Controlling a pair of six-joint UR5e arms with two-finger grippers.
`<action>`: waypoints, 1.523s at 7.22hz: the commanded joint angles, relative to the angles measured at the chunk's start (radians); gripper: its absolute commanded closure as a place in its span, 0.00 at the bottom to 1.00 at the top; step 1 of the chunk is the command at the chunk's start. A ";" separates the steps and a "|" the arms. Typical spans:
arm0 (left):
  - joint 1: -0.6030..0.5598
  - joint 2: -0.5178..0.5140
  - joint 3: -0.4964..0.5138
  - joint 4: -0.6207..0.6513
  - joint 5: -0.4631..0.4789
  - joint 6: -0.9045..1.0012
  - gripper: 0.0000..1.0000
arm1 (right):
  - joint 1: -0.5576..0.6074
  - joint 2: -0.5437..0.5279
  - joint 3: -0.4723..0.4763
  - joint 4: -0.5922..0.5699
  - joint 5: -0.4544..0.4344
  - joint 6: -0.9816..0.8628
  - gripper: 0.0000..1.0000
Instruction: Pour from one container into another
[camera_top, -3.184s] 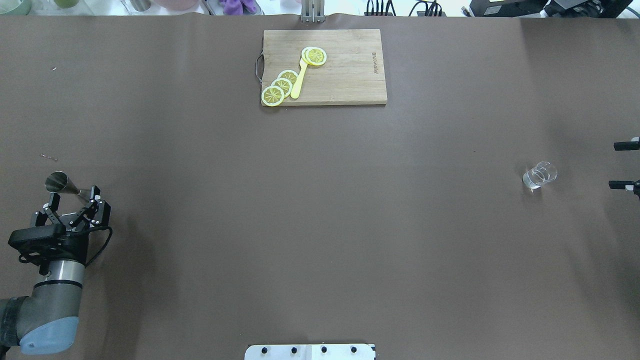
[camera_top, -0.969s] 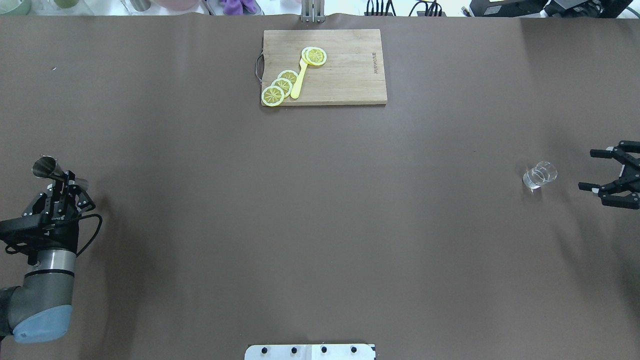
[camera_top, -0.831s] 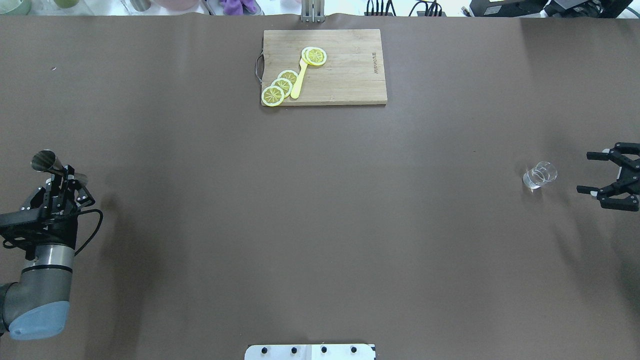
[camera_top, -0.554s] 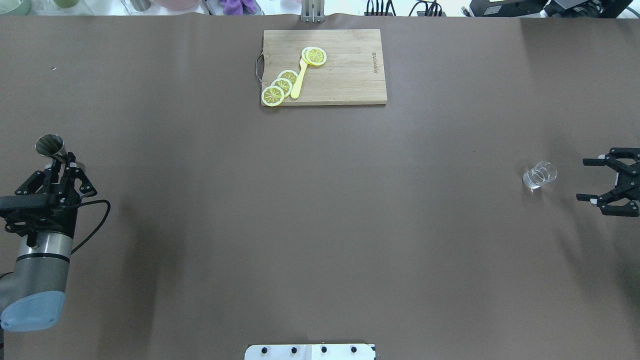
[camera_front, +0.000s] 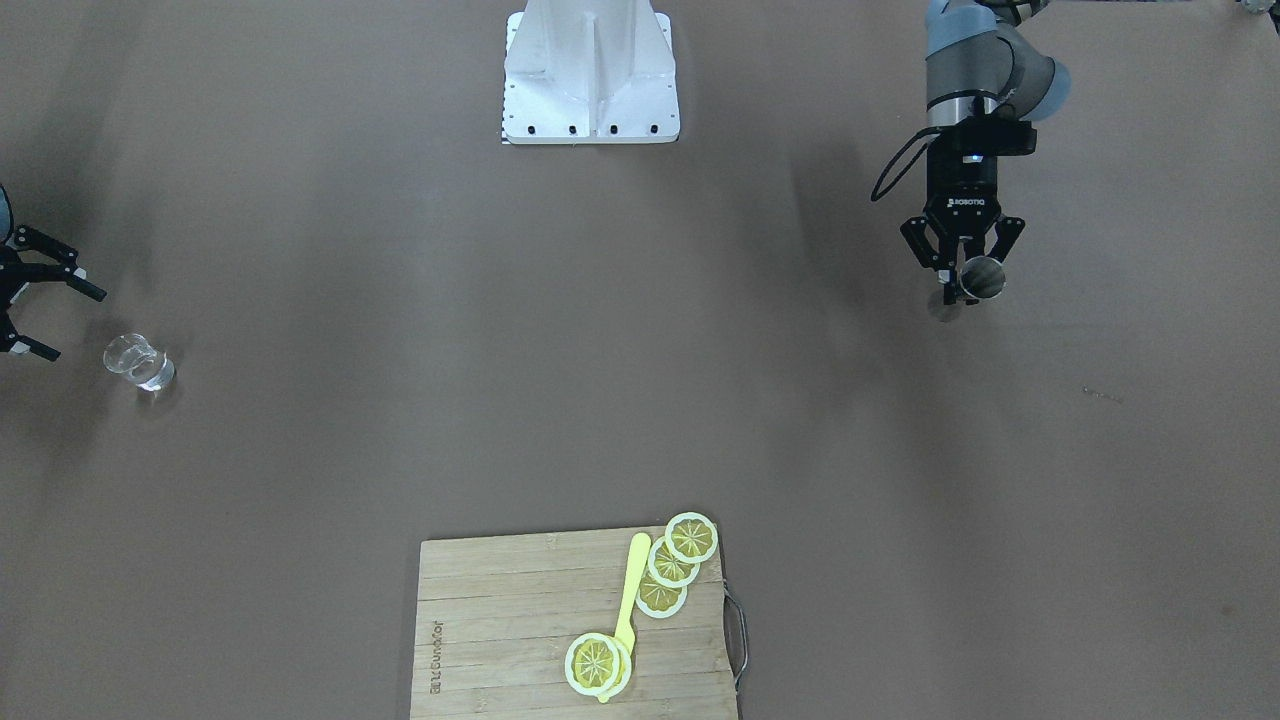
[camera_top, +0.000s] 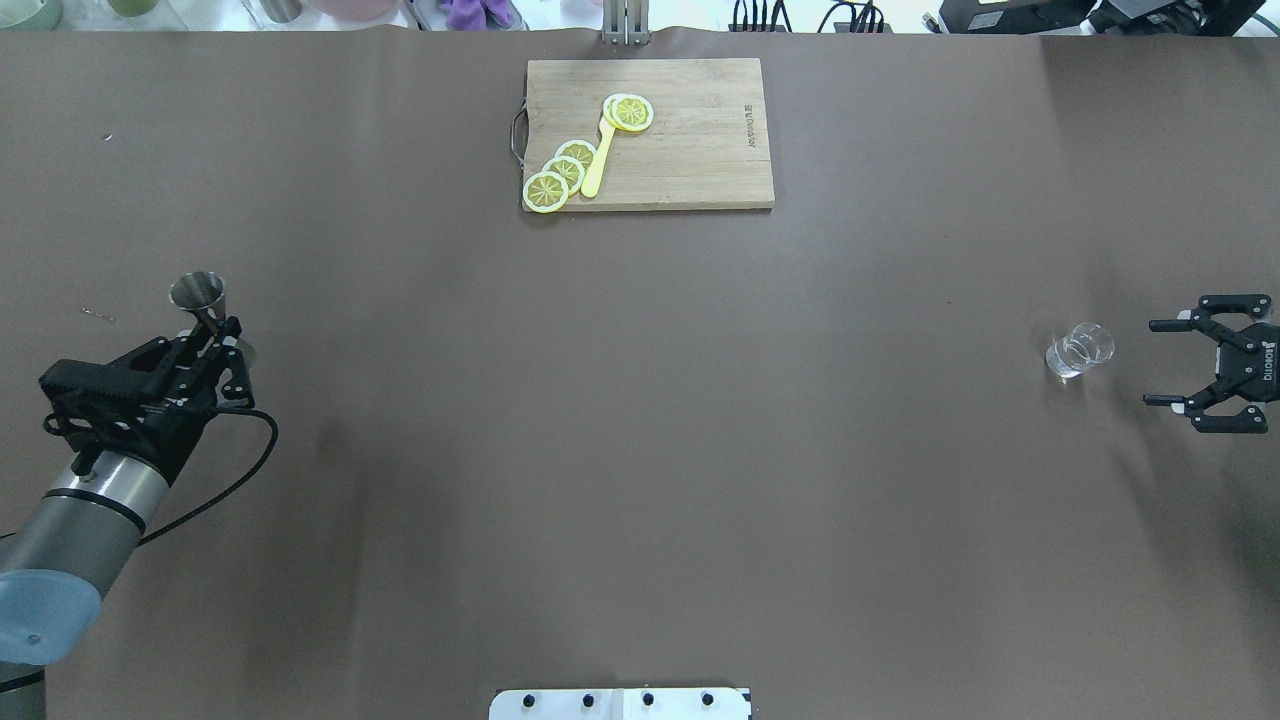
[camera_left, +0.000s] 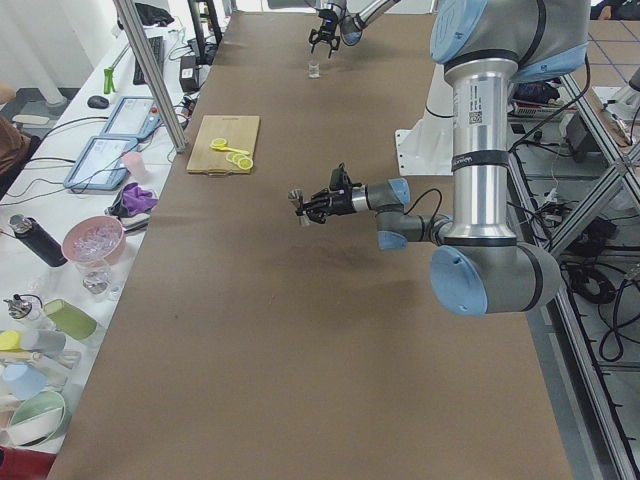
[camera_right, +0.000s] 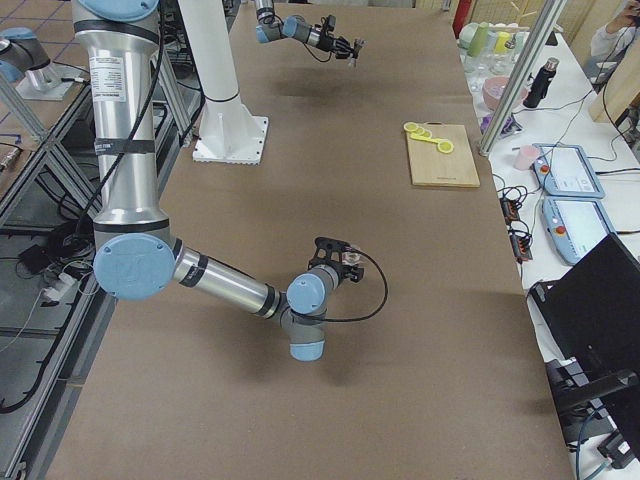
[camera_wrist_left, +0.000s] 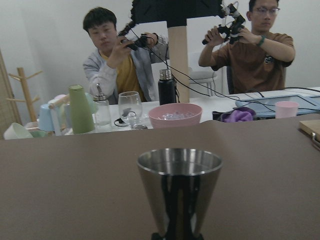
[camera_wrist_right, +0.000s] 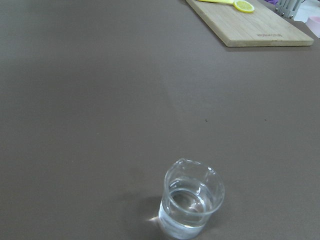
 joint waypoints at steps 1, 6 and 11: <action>-0.030 -0.090 0.004 -0.084 -0.183 0.409 1.00 | 0.000 0.021 -0.027 -0.001 0.025 -0.052 0.08; -0.019 -0.393 0.134 -0.099 -0.508 0.521 1.00 | 0.000 0.071 -0.098 -0.001 0.027 -0.059 0.08; -0.122 -0.587 0.201 -0.093 -0.860 0.576 1.00 | 0.000 0.105 -0.111 -0.025 0.027 -0.050 0.08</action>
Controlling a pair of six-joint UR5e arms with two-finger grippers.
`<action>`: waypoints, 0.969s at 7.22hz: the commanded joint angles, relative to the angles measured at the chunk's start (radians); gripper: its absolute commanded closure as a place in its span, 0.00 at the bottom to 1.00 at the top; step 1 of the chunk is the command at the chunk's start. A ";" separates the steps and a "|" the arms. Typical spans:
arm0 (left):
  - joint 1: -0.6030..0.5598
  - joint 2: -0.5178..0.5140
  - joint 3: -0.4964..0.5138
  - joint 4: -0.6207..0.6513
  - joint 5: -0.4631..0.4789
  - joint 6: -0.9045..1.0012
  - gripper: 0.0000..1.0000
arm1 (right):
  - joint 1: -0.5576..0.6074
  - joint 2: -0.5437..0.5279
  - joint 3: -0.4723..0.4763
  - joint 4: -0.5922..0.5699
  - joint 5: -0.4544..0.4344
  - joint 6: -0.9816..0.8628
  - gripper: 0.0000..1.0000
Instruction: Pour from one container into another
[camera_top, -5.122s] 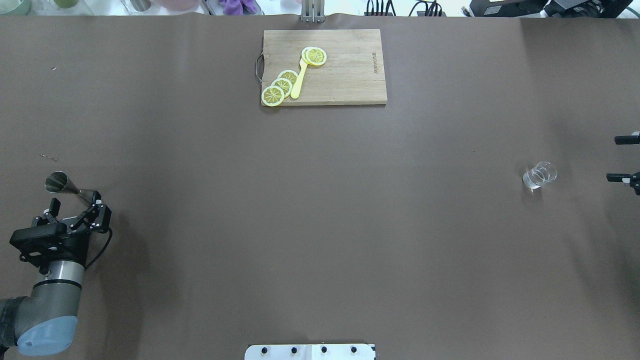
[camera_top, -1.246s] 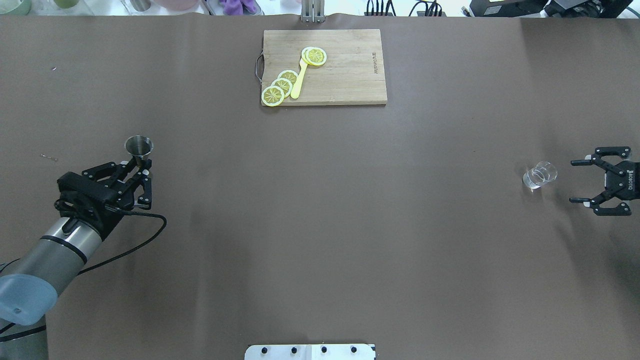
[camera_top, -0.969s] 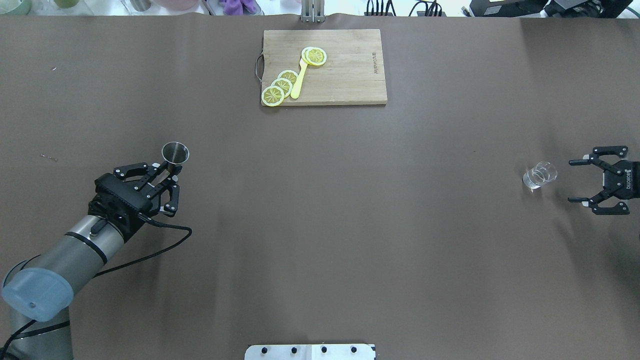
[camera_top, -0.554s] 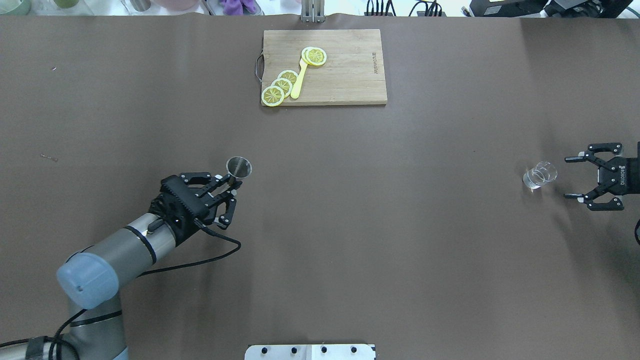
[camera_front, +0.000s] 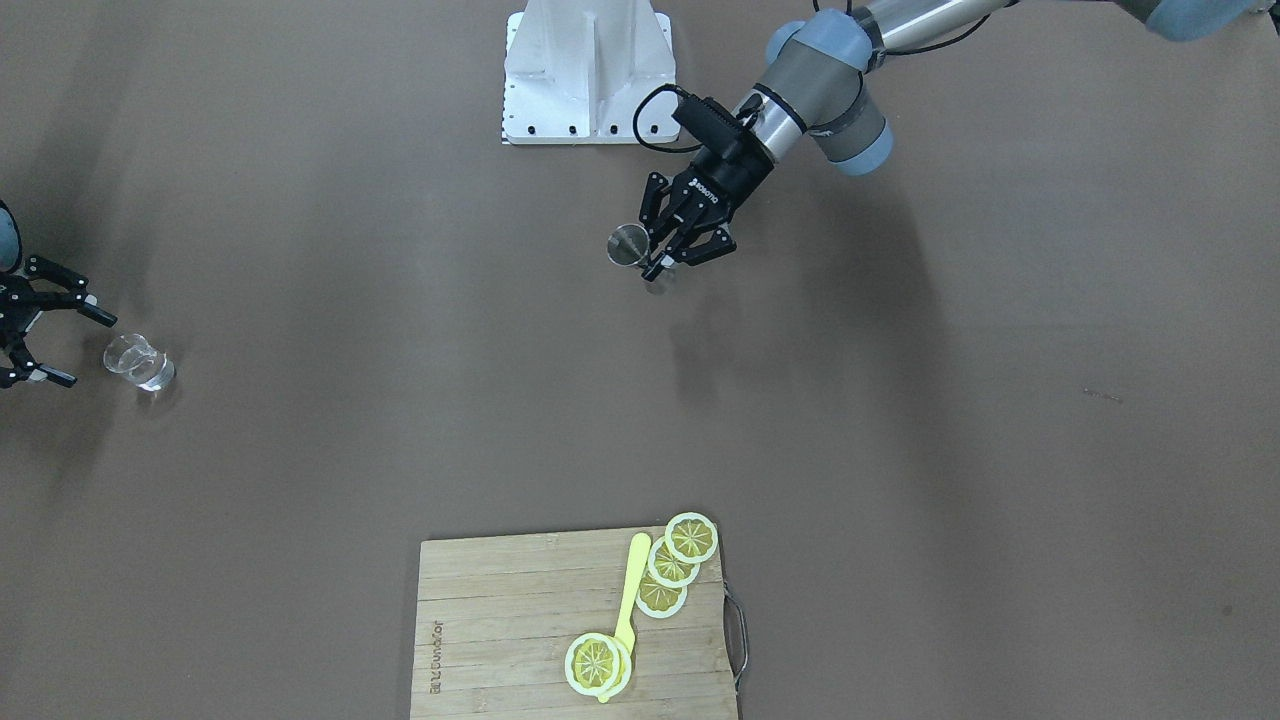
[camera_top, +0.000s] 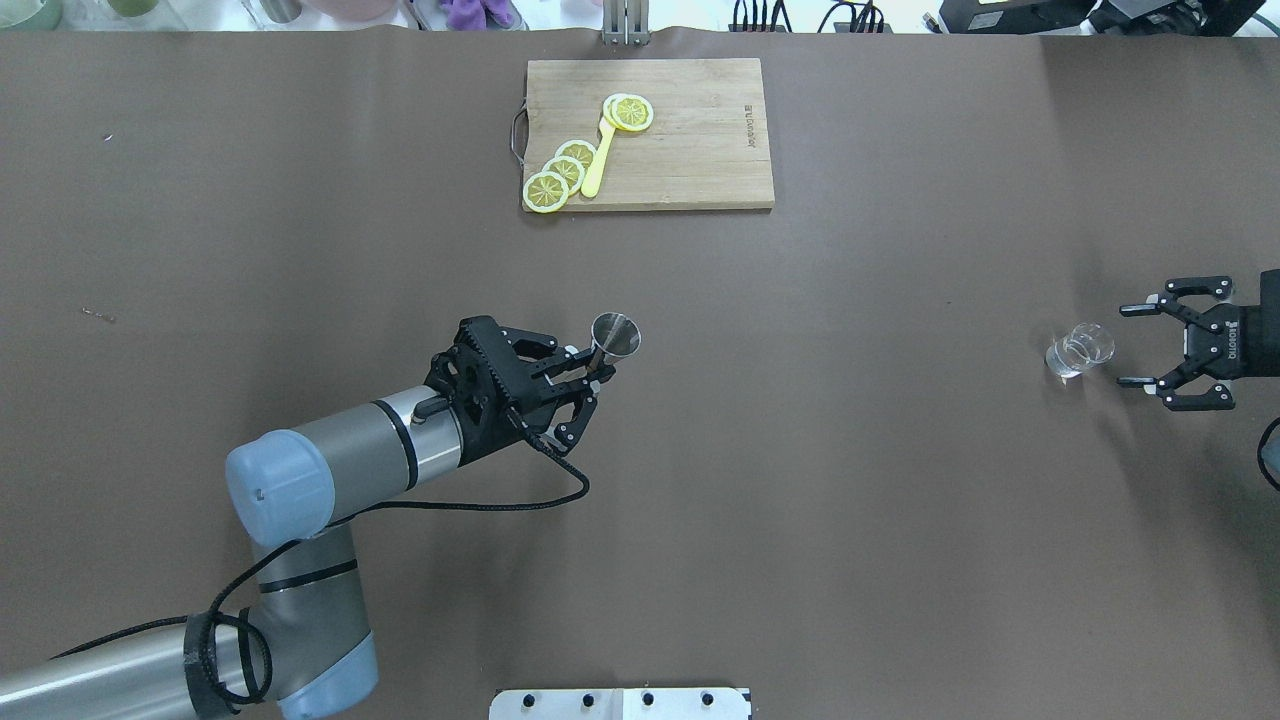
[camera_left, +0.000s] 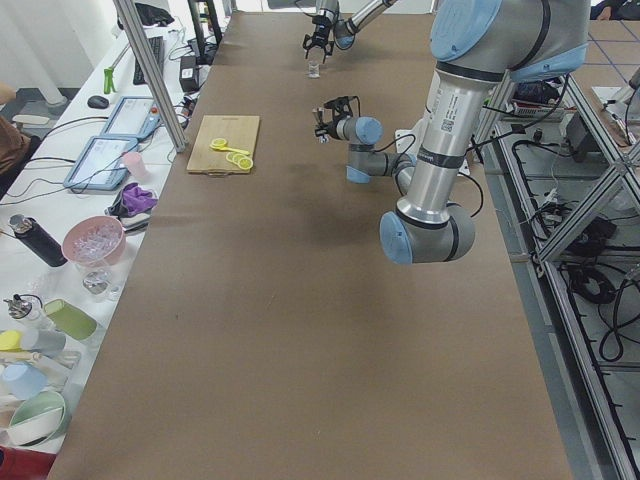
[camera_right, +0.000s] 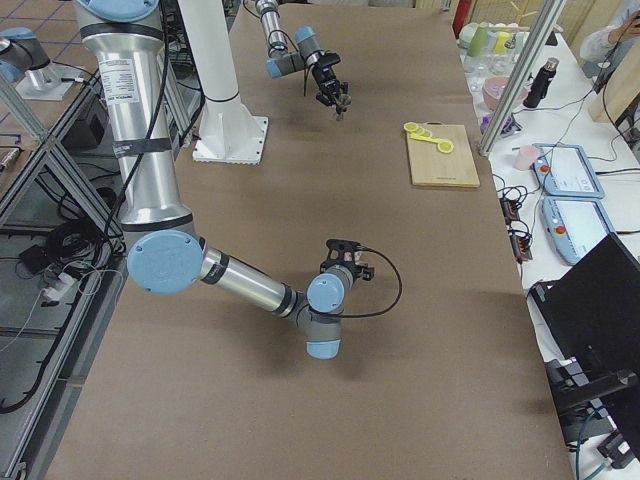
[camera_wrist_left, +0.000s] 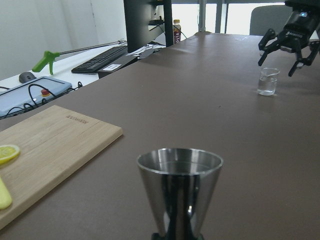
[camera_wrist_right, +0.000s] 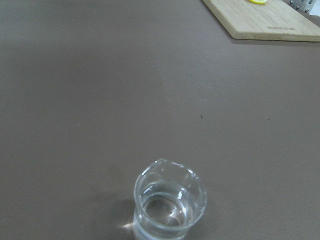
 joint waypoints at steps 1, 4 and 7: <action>-0.056 -0.018 0.009 -0.003 -0.132 0.065 1.00 | -0.002 0.013 -0.001 -0.018 0.000 0.003 0.08; -0.057 -0.024 0.029 -0.035 -0.192 0.004 1.00 | -0.002 0.026 -0.002 -0.039 0.000 0.023 0.08; -0.054 -0.025 0.032 -0.071 -0.220 -0.011 1.00 | -0.002 0.038 -0.001 -0.042 -0.002 0.057 0.08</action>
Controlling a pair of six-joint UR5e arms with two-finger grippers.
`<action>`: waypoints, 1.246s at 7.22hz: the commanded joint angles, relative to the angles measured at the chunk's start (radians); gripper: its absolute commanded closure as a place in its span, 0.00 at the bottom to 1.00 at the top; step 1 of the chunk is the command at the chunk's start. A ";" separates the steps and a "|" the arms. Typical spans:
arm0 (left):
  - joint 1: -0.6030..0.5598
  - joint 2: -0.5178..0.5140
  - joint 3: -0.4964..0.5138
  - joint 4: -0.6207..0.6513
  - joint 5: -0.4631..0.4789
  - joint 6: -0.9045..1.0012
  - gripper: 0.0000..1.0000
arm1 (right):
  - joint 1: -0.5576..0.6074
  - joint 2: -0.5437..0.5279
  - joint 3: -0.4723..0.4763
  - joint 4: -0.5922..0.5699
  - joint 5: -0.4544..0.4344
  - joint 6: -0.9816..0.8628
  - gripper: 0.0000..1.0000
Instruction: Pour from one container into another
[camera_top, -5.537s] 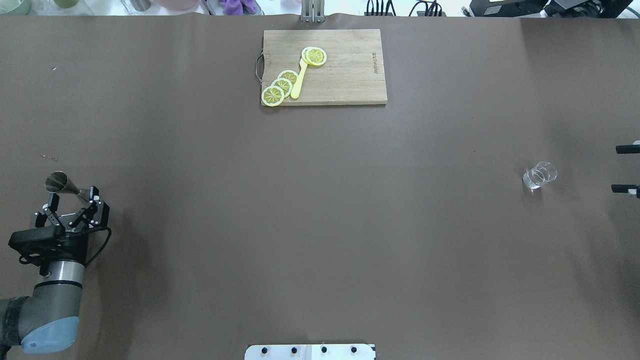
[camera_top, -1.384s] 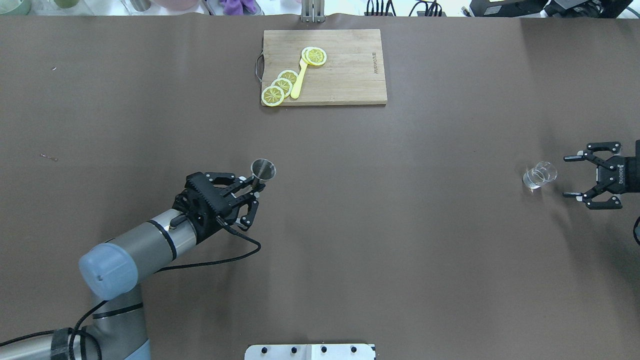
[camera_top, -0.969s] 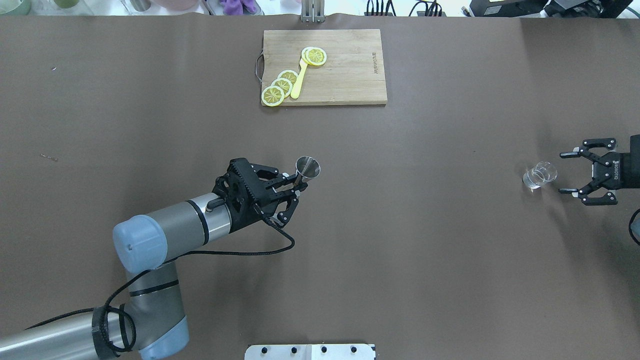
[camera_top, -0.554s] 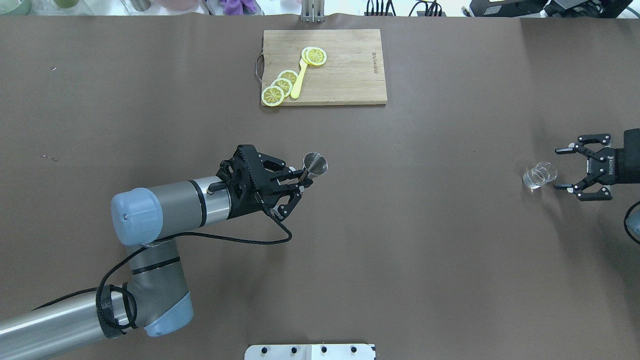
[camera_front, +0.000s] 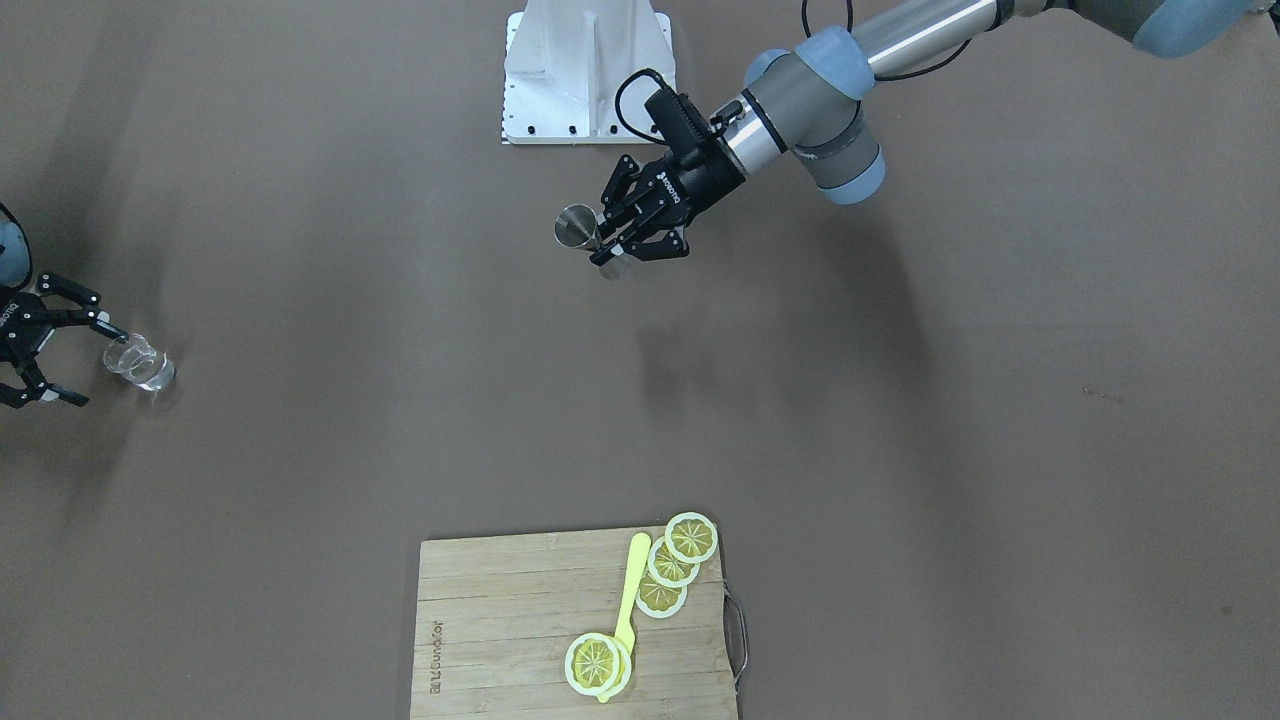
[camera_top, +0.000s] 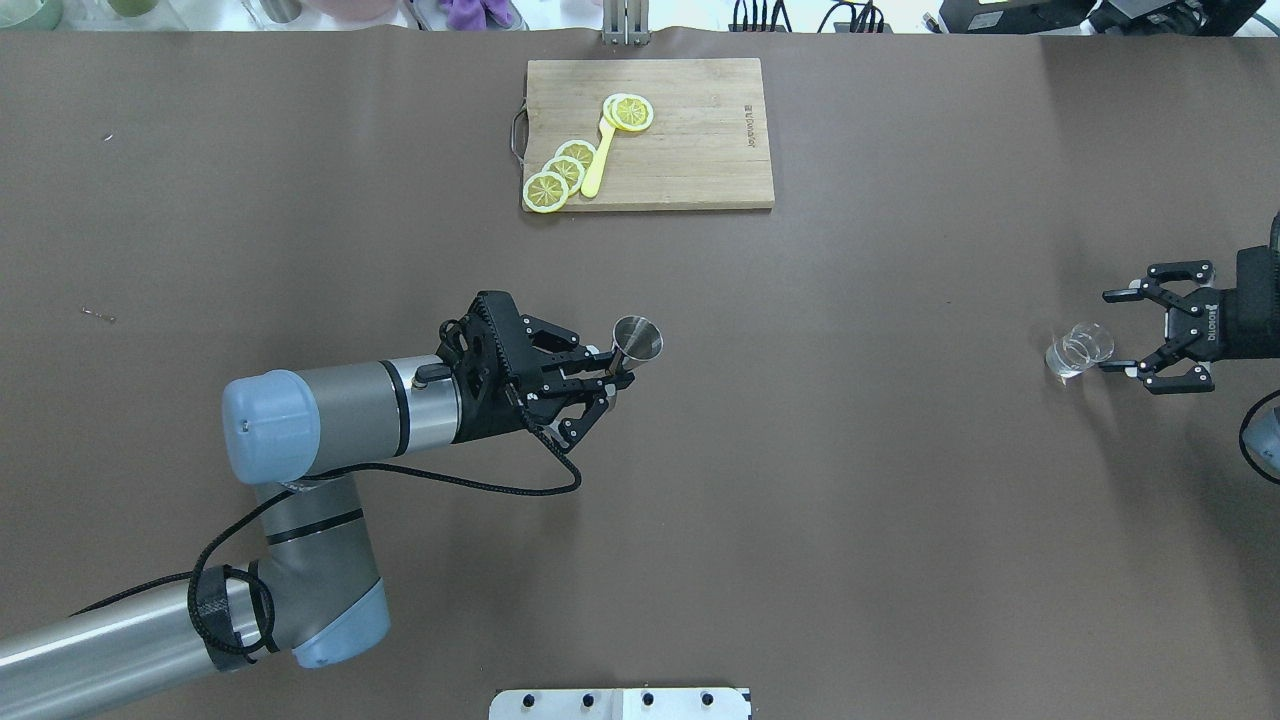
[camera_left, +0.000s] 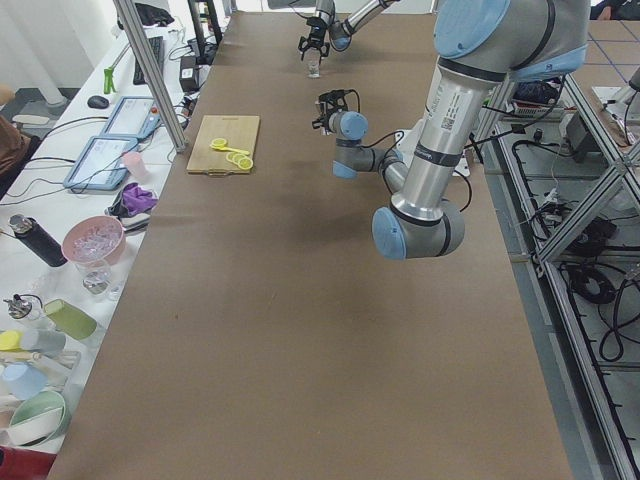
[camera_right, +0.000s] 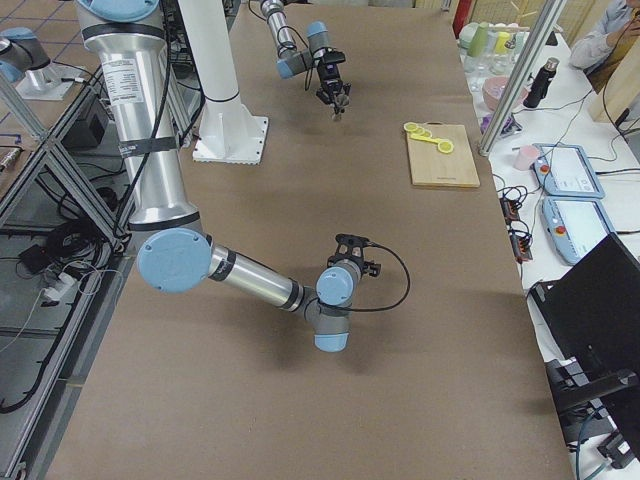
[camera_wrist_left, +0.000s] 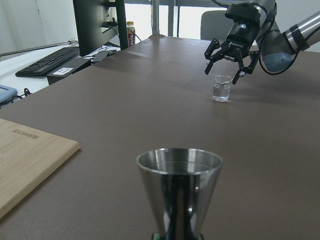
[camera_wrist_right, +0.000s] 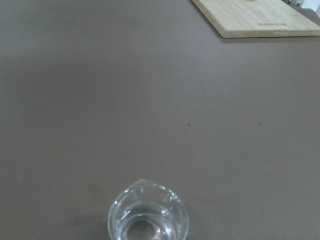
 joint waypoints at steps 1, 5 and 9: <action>0.001 -0.002 0.011 -0.022 -0.007 -0.001 1.00 | -0.003 0.006 -0.001 -0.004 -0.001 0.020 0.08; 0.001 0.012 0.014 -0.078 -0.007 -0.004 1.00 | -0.011 0.004 0.002 -0.006 -0.001 0.021 0.08; -0.007 0.012 0.014 -0.107 -0.002 -0.006 1.00 | -0.026 -0.006 0.005 -0.006 -0.012 0.036 0.08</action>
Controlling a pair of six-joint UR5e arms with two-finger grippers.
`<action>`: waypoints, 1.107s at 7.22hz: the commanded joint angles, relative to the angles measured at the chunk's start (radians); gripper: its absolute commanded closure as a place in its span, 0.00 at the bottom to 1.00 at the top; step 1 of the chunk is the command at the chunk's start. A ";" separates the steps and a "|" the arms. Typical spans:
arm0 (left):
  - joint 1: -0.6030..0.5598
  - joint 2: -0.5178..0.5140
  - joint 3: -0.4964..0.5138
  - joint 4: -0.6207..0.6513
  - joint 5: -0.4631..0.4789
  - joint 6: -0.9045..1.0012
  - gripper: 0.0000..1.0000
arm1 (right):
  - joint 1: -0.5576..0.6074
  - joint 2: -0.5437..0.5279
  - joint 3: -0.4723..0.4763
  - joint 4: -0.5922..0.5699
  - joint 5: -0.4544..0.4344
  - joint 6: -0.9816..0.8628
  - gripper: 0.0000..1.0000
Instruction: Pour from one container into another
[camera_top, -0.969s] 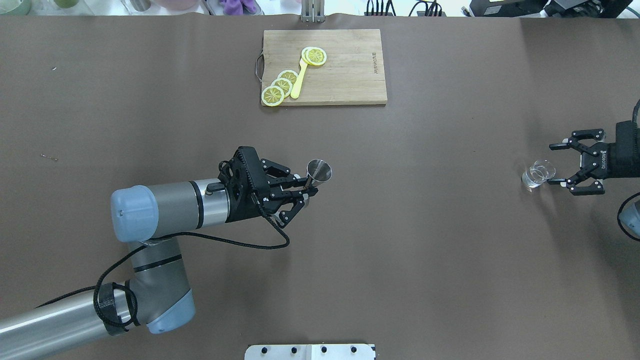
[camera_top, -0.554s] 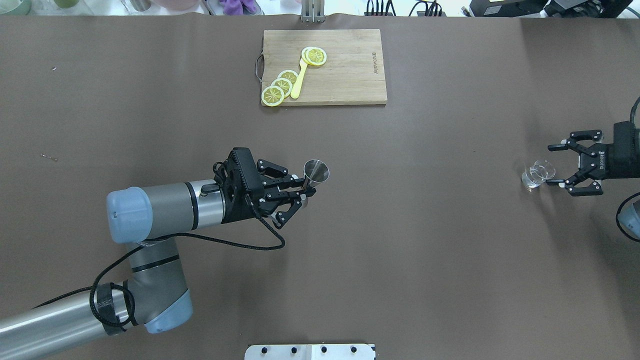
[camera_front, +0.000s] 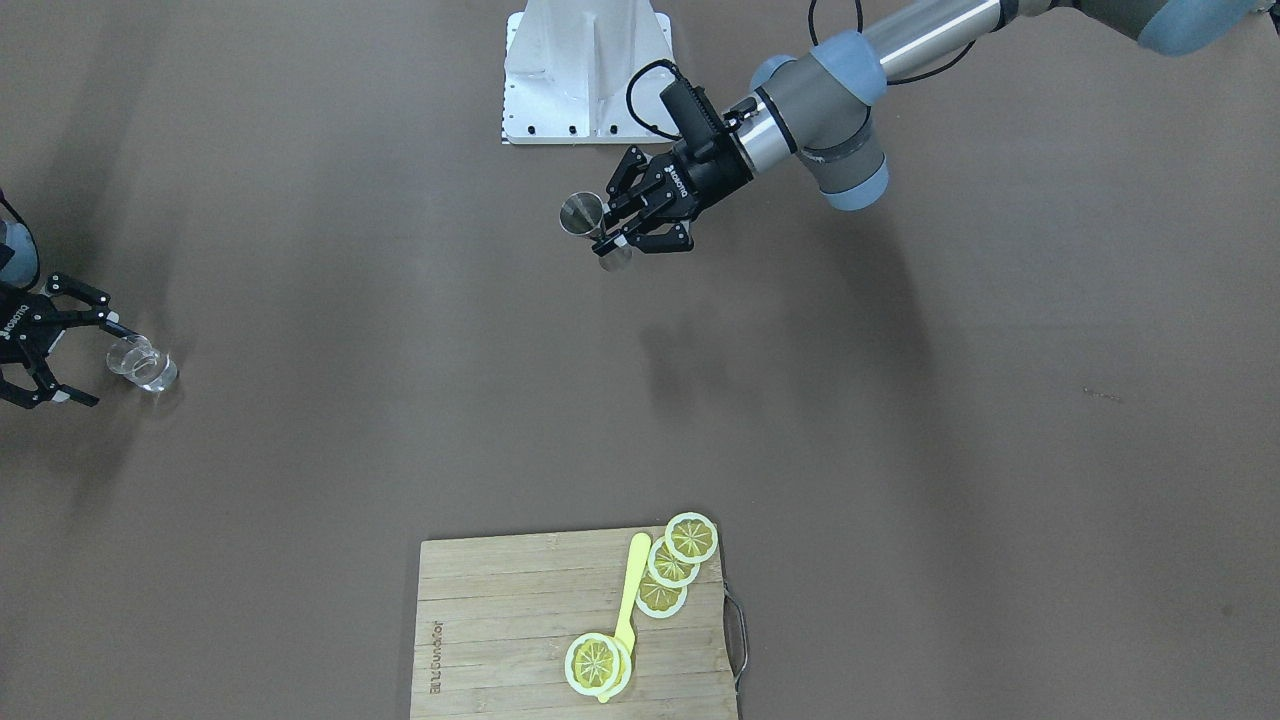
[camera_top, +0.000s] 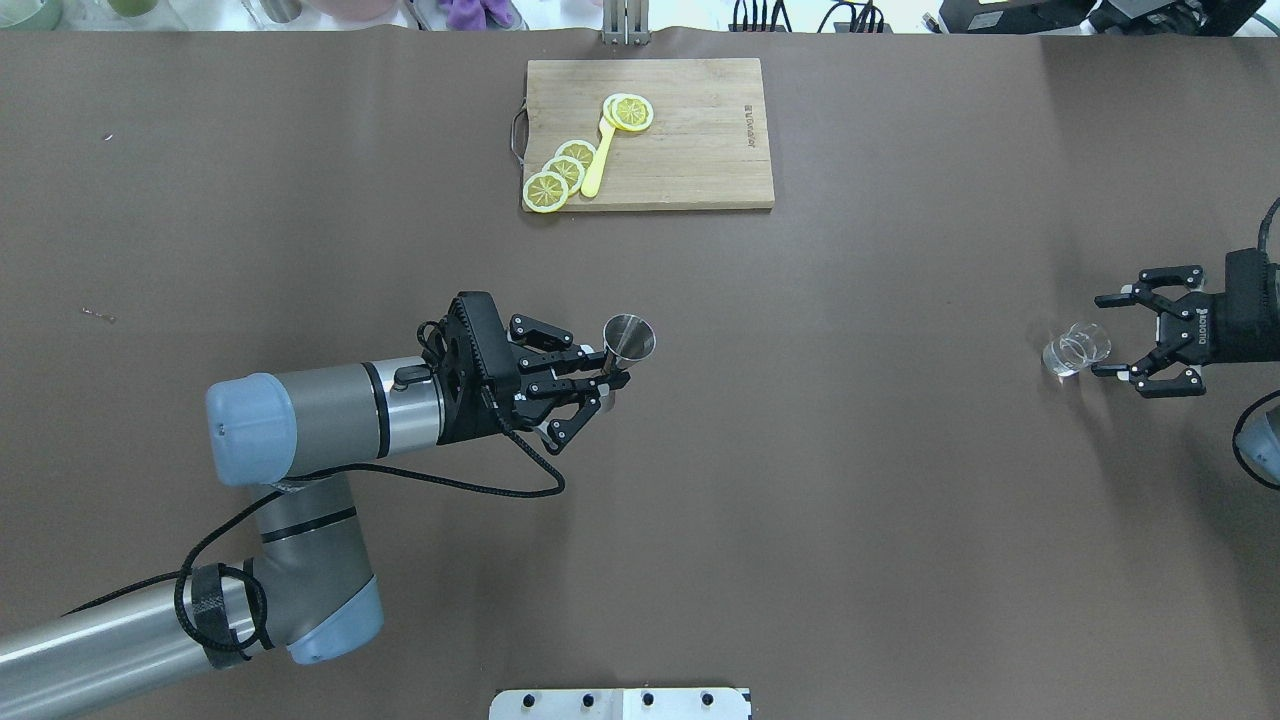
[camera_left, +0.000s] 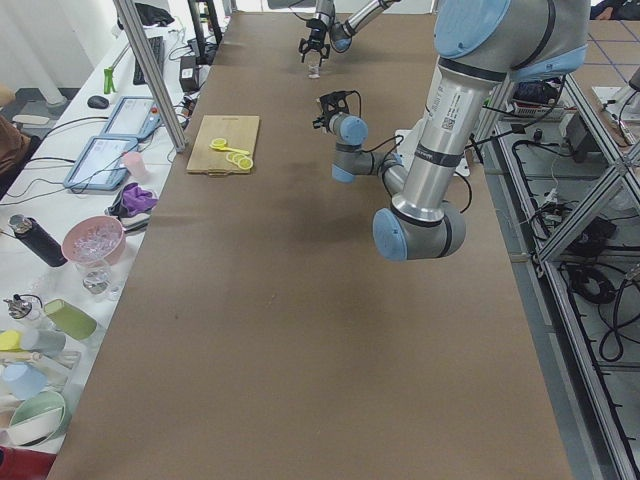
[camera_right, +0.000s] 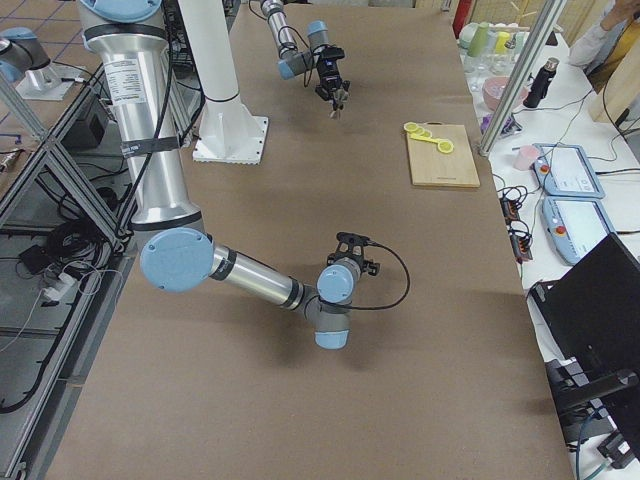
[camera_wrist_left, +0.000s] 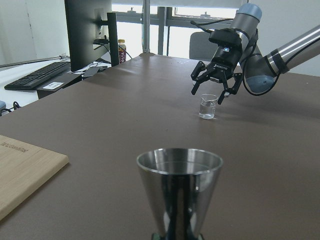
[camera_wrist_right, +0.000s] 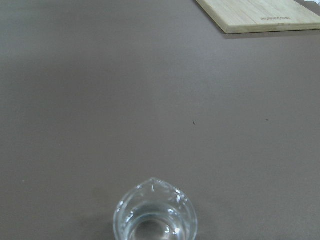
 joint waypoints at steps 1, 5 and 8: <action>-0.001 0.002 0.000 -0.015 0.000 0.000 1.00 | -0.010 -0.002 0.003 0.000 -0.005 0.023 0.08; 0.000 0.036 0.000 -0.058 -0.001 0.000 1.00 | -0.027 -0.002 0.008 -0.006 -0.022 0.055 0.09; 0.003 0.034 0.014 -0.060 0.000 0.000 1.00 | -0.035 -0.002 0.011 -0.008 -0.026 0.083 0.10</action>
